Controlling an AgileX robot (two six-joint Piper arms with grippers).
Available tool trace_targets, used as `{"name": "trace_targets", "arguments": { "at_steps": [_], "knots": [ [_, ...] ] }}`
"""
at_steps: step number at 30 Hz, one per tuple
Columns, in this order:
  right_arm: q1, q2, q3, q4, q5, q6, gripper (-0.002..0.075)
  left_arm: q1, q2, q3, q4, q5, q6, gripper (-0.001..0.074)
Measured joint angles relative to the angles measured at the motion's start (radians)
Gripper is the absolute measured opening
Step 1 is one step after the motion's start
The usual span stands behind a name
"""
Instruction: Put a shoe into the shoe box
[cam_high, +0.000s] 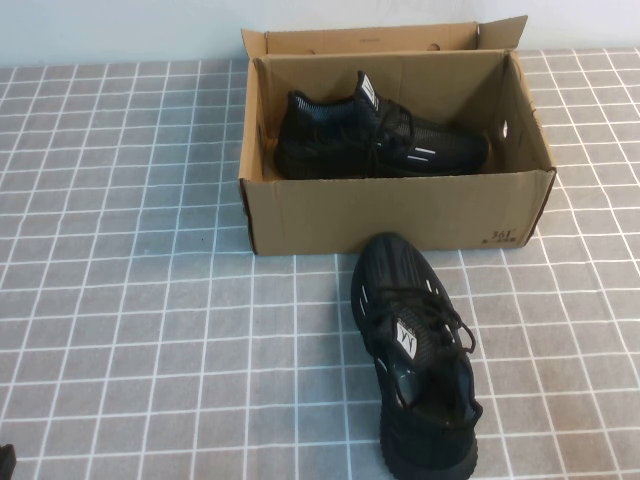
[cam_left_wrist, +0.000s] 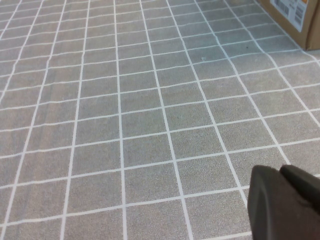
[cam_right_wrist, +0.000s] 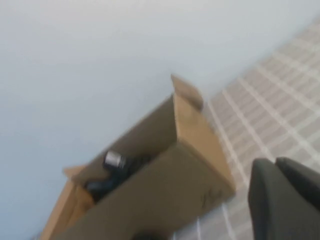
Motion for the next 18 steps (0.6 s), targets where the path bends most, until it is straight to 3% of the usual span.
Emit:
{"name": "trace_targets", "arguments": {
  "at_steps": [4, 10, 18],
  "knots": [
    [0.000, 0.031, -0.069, 0.024, 0.205, 0.000, -0.0016, 0.000, 0.000, 0.000, 0.000, 0.000, 0.000, -0.0001],
    [0.000, 0.309, -0.340, -0.066, 0.608, -0.045, -0.0016, 0.000, 0.000, 0.000, 0.000, 0.000, 0.000, -0.0001],
    [0.000, 0.749, -0.641, -0.118, 0.854, -0.342, -0.0016, 0.000, 0.000, 0.000, 0.000, 0.000, 0.000, -0.0001]
  ]
}}
